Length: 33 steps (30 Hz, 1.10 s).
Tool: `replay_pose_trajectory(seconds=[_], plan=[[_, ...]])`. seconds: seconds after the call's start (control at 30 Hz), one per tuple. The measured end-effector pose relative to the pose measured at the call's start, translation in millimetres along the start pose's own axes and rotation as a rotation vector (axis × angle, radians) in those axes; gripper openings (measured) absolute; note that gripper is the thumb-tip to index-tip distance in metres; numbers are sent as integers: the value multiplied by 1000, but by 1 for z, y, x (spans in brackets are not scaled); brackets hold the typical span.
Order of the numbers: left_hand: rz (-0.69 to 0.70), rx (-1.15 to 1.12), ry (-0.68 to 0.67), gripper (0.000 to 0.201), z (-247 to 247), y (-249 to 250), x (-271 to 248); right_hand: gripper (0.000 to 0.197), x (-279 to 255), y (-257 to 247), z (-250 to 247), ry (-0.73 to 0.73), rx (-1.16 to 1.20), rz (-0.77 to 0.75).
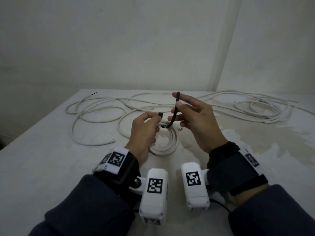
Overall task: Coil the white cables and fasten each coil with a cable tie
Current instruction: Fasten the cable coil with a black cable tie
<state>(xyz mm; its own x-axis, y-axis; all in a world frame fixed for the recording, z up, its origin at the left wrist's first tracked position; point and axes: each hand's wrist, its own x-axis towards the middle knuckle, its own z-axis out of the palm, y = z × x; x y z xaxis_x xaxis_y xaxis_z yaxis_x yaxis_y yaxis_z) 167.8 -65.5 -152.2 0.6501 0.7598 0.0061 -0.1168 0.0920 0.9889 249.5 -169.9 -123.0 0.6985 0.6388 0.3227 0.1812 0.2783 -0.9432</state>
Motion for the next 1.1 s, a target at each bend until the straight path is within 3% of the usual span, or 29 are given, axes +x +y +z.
replay_pose_trajectory(seconds=[0.5, 1.1], plan=[[182, 63, 0, 17, 2, 2, -3, 24, -1, 4, 0, -98, -129, 159], [293, 148, -39, 21, 2, 6, -6, 25, 0, 4, -2, -125, -121, 167]])
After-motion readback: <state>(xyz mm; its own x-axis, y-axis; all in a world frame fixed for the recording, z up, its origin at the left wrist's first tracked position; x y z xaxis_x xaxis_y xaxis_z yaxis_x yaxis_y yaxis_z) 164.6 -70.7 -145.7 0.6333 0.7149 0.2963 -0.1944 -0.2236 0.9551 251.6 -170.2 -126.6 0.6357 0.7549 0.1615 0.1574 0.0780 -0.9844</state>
